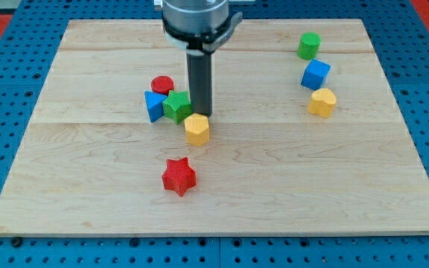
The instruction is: Push yellow hexagon towards the center right of the board
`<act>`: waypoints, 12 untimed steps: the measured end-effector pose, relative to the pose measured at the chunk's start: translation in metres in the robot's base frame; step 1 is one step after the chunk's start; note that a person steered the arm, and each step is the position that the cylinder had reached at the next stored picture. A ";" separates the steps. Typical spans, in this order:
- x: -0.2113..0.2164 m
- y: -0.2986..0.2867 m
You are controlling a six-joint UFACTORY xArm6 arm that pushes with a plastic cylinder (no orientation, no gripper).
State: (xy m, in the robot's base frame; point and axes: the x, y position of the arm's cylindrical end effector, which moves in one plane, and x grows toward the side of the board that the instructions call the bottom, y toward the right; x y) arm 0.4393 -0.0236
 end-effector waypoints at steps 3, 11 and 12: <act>0.051 -0.063; 0.035 -0.001; 0.019 0.000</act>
State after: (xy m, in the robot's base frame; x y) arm 0.4585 -0.0237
